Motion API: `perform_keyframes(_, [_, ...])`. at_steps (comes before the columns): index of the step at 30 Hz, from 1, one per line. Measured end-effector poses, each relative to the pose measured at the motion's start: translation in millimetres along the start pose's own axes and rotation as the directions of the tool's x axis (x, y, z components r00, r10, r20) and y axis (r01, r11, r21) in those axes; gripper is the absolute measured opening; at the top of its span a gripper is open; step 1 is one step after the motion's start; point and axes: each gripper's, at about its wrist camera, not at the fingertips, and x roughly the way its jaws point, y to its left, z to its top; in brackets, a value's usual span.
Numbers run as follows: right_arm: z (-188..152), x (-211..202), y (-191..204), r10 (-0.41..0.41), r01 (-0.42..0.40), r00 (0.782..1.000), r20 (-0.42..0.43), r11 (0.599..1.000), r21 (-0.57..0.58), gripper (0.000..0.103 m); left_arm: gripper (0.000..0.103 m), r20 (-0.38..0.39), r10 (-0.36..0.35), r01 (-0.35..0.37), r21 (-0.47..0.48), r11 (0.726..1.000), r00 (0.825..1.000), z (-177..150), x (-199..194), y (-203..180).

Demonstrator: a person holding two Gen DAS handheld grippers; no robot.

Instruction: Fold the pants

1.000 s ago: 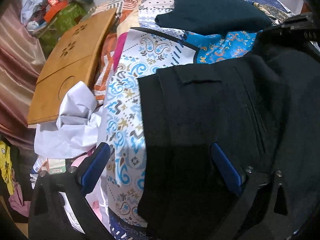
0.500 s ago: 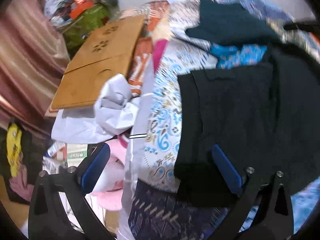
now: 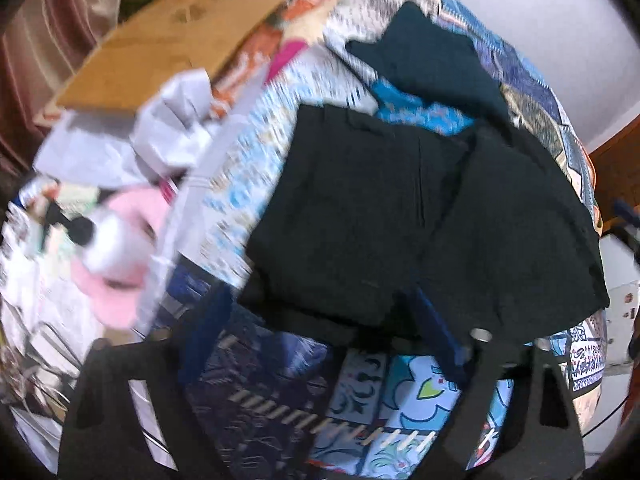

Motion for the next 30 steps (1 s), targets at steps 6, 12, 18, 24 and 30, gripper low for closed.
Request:
perform_keyframes(6, [-49.2,6.1,5.7,0.013,-0.012,1.0,-0.026,0.999,0.046,0.049,0.063,-0.041,-0.051,0.047,-0.075,0.996,0.998,-7.1,26.0,1.5])
perform_keyframes(12, [-61.7,6.2,-14.5,0.109,-0.111,0.994,0.022,0.966,0.234,0.053,0.031,0.034,0.016,-0.014,-0.049,0.999,0.999,-8.5,17.8,-9.5])
perform_keyframes(18, [-59.9,5.8,-5.1,0.098,-0.096,0.995,0.001,0.973,0.208,0.053,0.013,0.158,0.145,-0.156,0.054,0.986,0.977,-15.8,-11.2,-24.2])
perform_keyframes(24, [-64.3,5.2,-6.5,0.113,-0.112,0.994,0.009,0.968,0.225,0.053,0.021,0.054,0.139,-0.143,0.08,0.986,0.989,-35.3,21.5,-14.1])
perform_keyframes(30, [-52.7,-4.3,-11.6,0.123,-0.121,0.992,0.002,0.967,0.226,0.053,0.034,0.124,0.184,-0.203,0.162,0.966,0.975,-16.4,-12.0,-19.4])
